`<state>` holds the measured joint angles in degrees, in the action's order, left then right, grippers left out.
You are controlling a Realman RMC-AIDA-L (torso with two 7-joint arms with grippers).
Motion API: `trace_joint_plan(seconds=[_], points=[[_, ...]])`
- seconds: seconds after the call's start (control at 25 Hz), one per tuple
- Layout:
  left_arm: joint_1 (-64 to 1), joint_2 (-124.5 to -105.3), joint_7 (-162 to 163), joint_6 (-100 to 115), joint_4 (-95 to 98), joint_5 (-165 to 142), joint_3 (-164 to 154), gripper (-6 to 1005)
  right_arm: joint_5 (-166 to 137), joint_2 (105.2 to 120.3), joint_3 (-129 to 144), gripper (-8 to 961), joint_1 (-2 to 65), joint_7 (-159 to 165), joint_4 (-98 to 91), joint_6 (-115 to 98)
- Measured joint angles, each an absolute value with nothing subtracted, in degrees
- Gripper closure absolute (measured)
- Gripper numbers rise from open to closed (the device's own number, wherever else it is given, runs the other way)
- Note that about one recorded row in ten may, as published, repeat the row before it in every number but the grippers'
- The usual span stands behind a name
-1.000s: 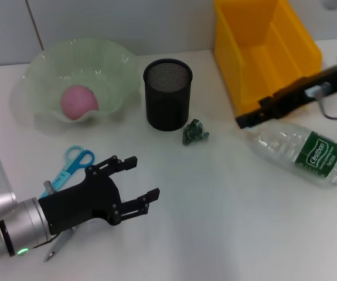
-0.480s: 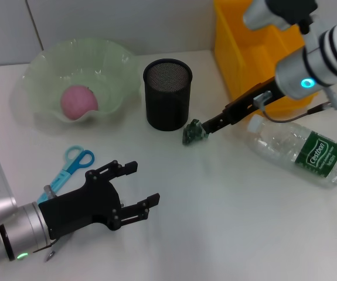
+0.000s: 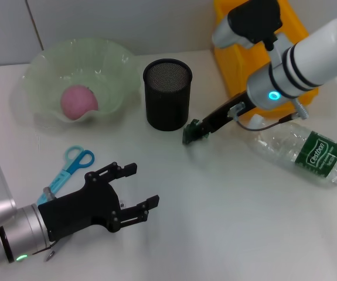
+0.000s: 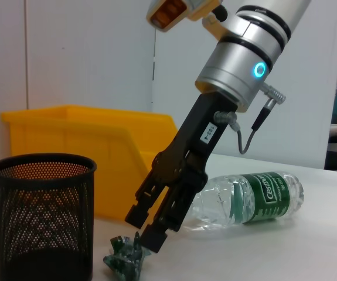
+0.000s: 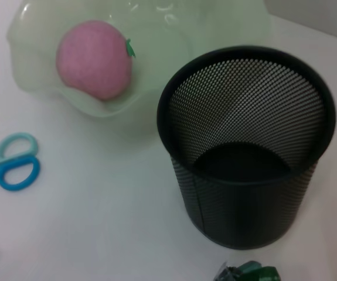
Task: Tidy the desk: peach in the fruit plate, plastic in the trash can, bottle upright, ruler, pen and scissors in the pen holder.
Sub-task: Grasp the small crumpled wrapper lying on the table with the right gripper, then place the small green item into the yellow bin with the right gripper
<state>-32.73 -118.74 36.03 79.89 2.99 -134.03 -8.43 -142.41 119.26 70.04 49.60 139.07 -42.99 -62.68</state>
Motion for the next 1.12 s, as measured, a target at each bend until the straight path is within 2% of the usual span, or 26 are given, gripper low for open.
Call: trace_joint_plan(seconds=[0.72,1.12], points=[[-32.9,-118.83,35.2,79.8,2.4,-134.0,-8.4,186,-138.7,119.43,73.6,153,52.1,137.3,-34.9,-55.6],[-33.0,-118.83,35.2,78.7,2.3,-134.0,-8.4,187,-139.0,119.46,73.7,312,52.2,137.2,-34.3,-54.5]])
